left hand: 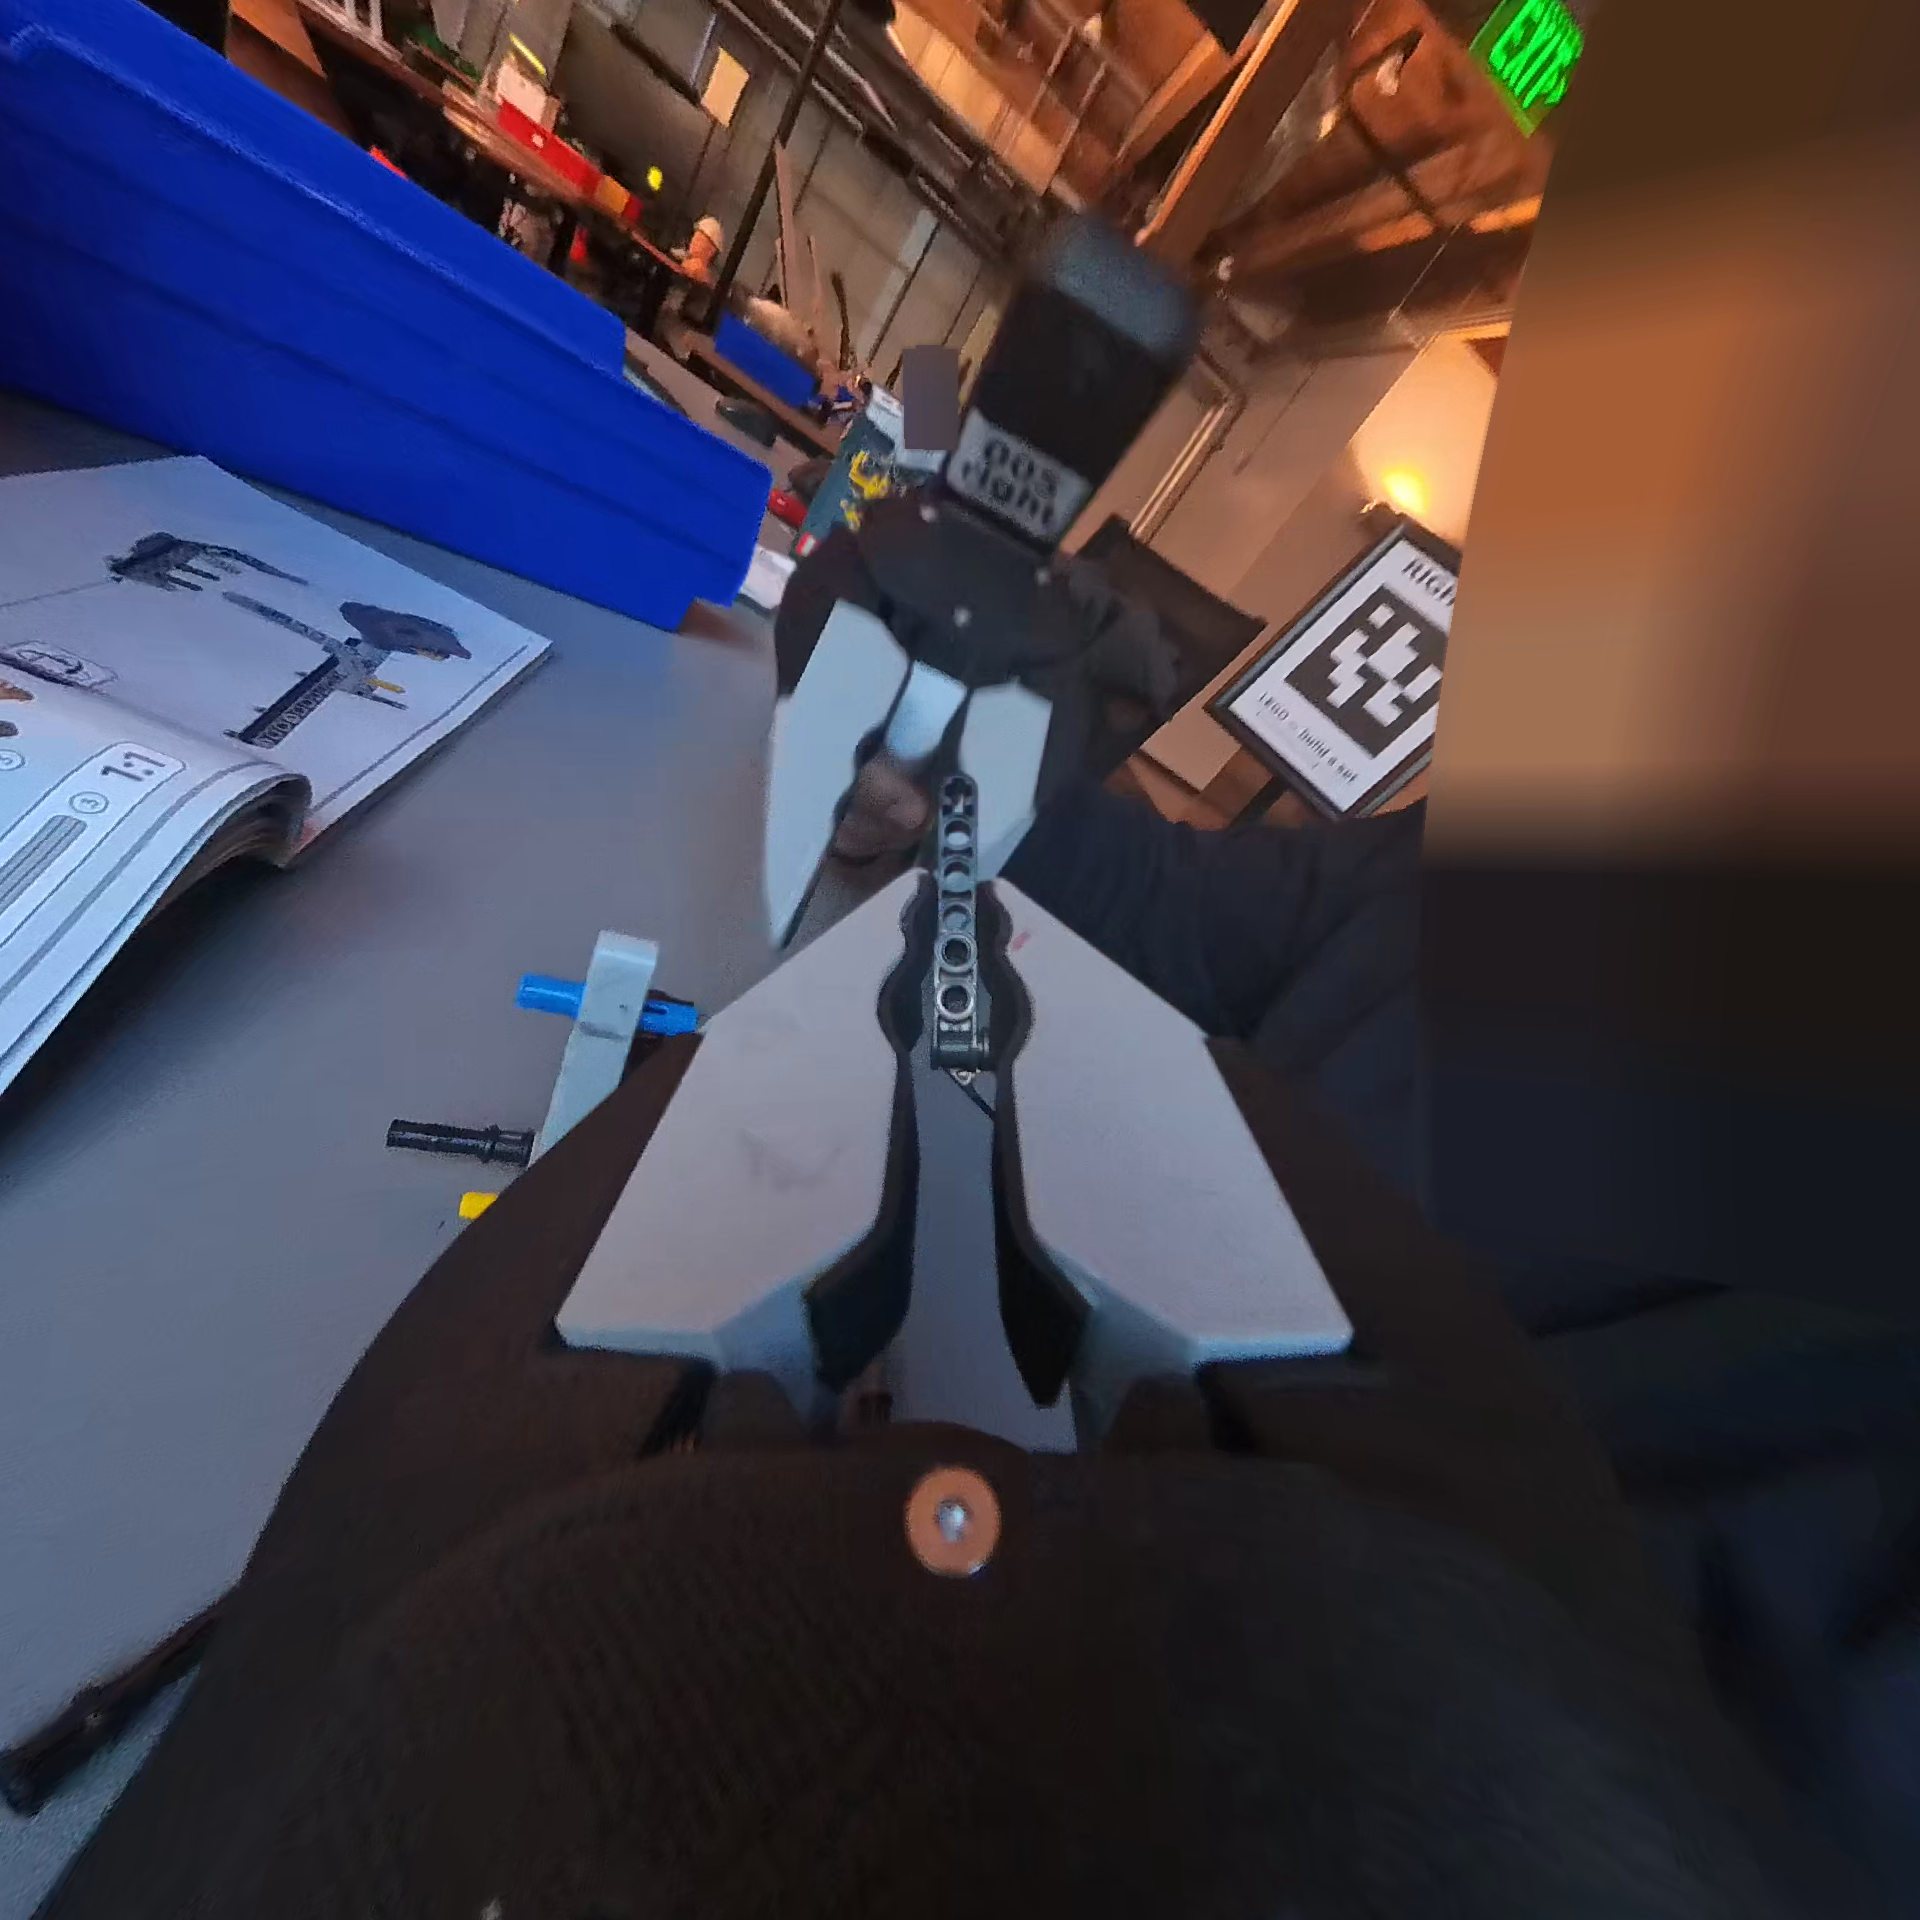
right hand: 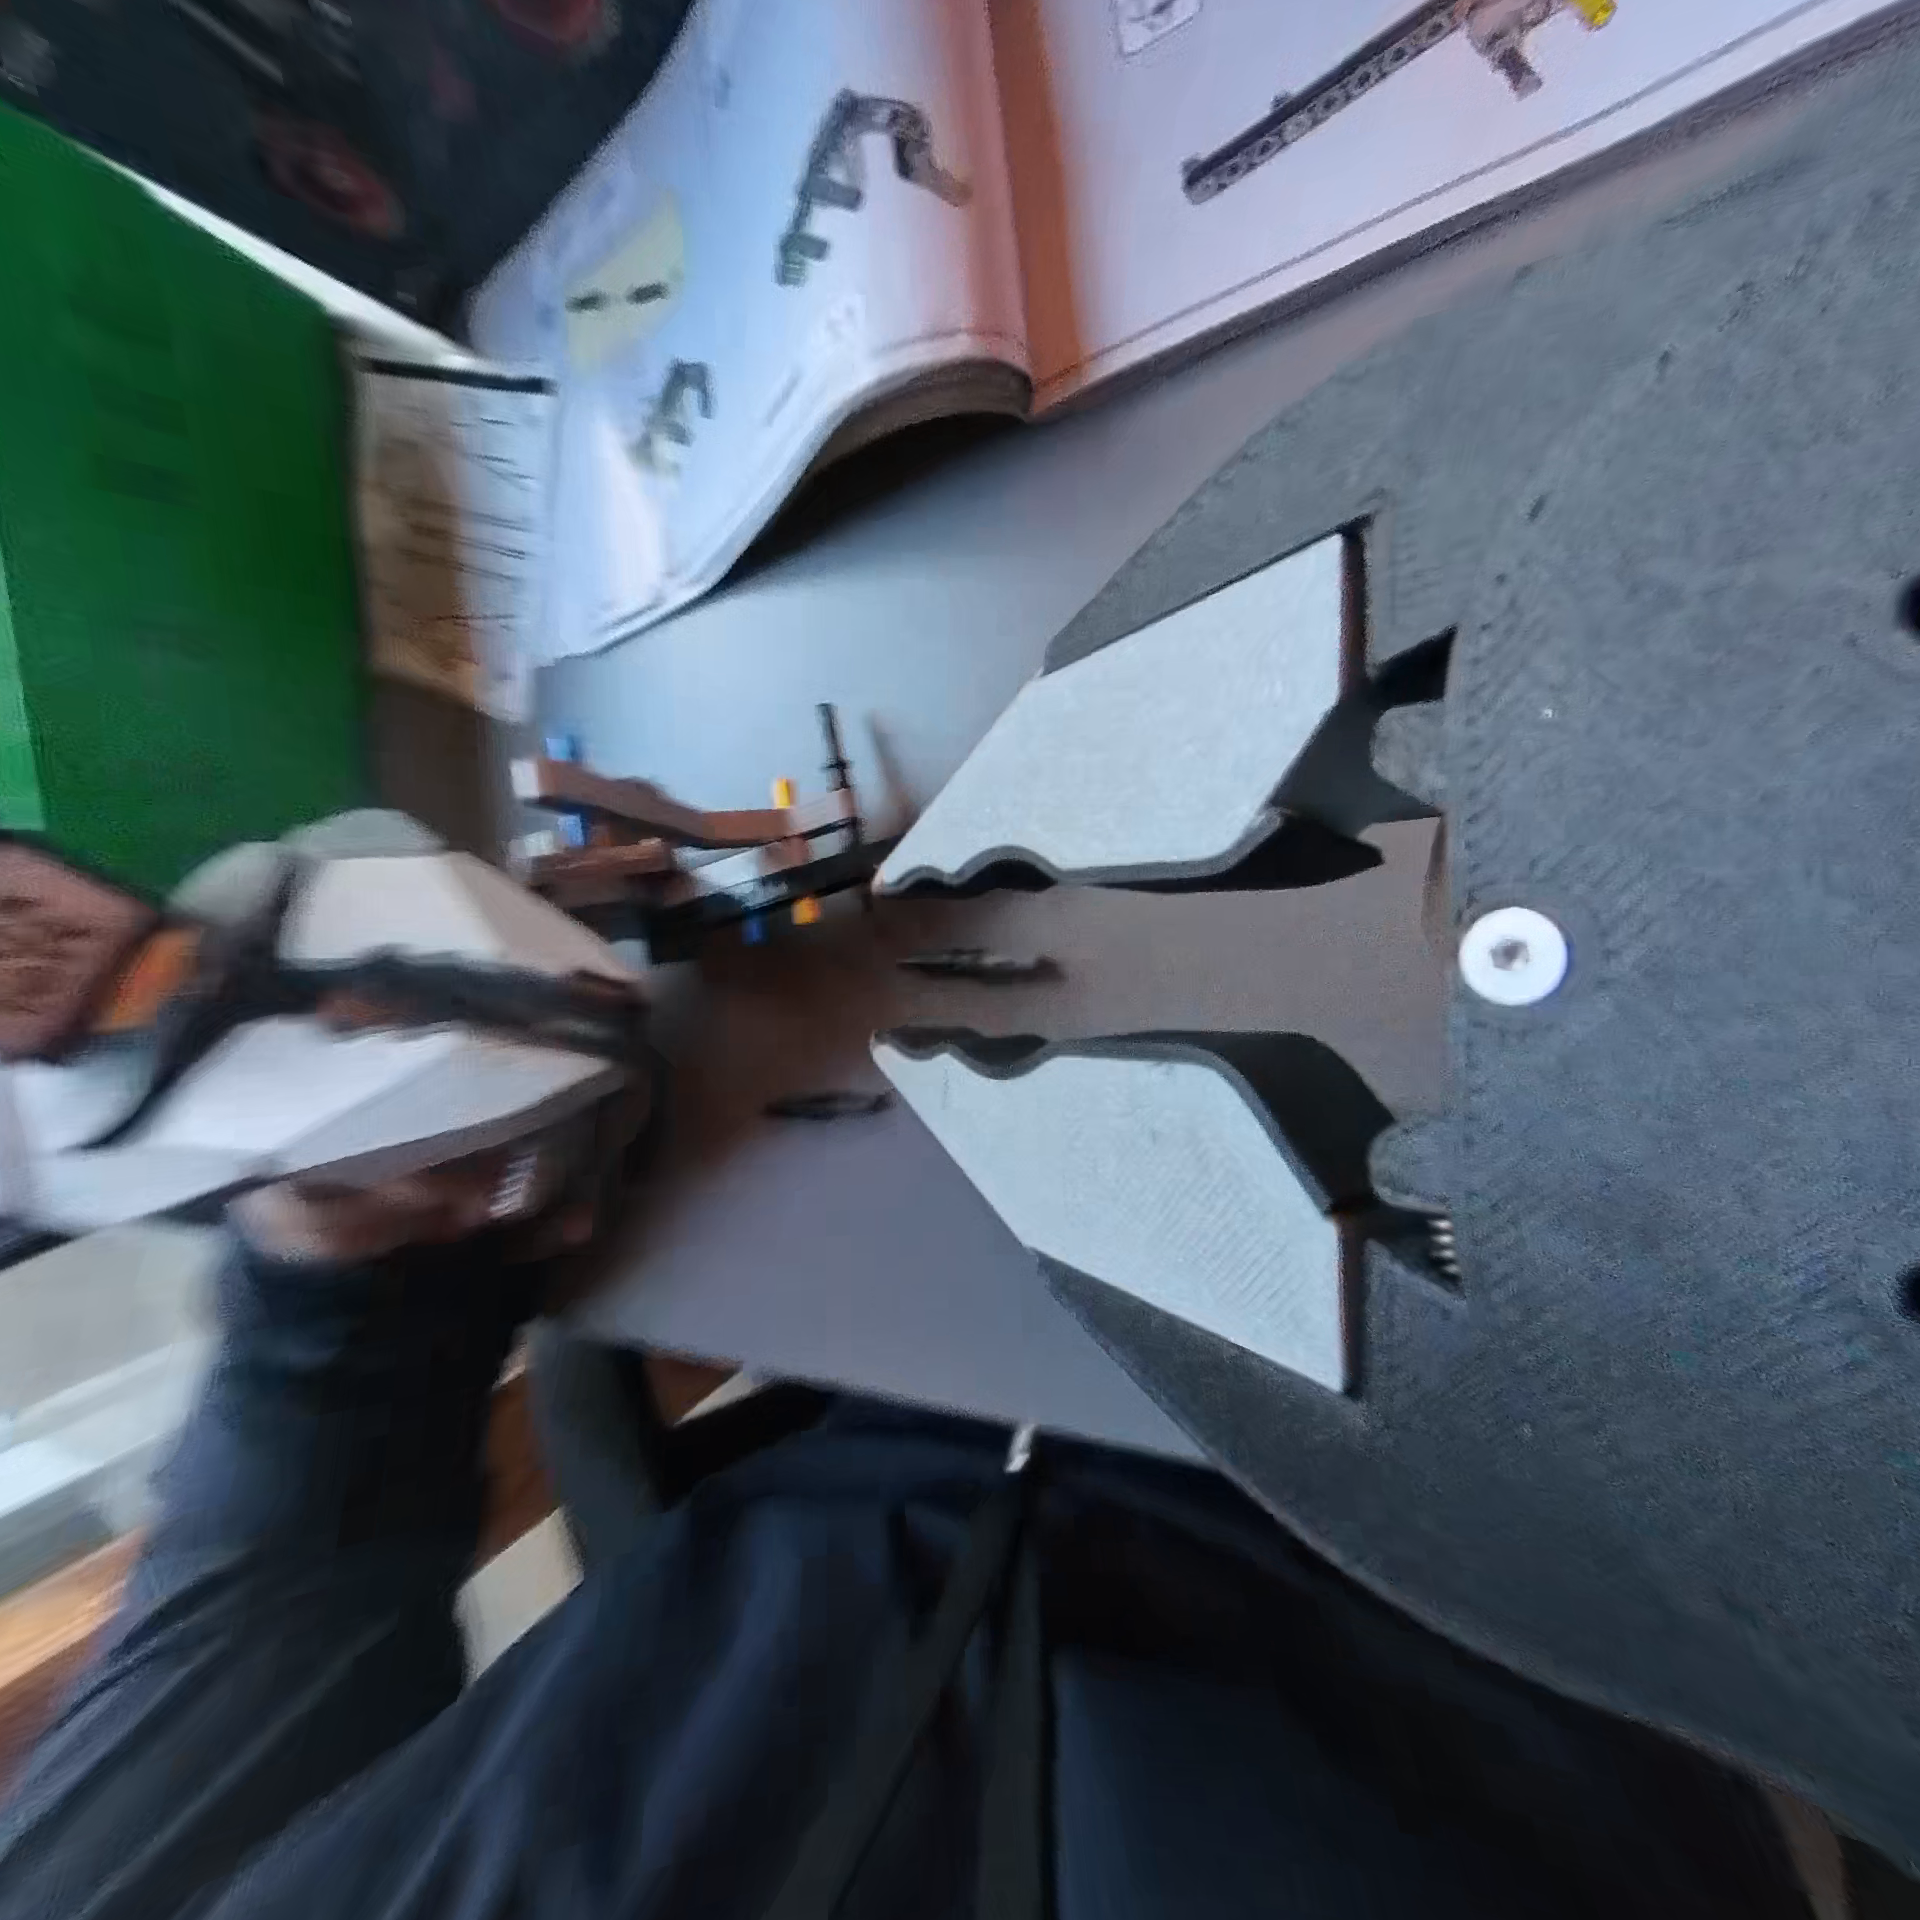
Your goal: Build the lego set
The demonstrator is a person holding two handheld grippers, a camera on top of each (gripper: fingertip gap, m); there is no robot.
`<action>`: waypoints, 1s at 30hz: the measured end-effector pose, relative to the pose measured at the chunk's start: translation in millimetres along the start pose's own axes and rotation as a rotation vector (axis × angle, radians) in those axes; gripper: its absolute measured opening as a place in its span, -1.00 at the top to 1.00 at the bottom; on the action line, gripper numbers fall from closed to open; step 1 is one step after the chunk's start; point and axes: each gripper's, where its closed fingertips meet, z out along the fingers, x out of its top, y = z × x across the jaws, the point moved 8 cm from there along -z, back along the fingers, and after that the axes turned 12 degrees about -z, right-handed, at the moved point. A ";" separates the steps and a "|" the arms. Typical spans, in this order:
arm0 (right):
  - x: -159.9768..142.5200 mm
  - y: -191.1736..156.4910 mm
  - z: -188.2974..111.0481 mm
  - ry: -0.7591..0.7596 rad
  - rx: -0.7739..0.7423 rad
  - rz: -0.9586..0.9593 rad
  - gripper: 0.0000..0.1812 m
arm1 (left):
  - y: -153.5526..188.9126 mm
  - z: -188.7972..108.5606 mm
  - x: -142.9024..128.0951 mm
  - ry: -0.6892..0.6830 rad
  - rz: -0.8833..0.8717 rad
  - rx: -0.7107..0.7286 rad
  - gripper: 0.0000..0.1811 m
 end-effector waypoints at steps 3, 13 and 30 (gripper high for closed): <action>15.8 1.1 -16.7 0.207 0.070 0.064 0.77 | 3.3 2.7 -2.2 -0.018 0.039 0.018 0.95; 17.0 -3.6 -6.6 0.170 0.027 0.006 0.95 | 2.8 11.4 -12.3 -0.118 0.193 0.150 0.95; 34.3 -14.2 4.2 0.123 -0.071 -0.134 0.95 | 1.9 15.2 -24.2 -0.289 0.459 0.326 0.95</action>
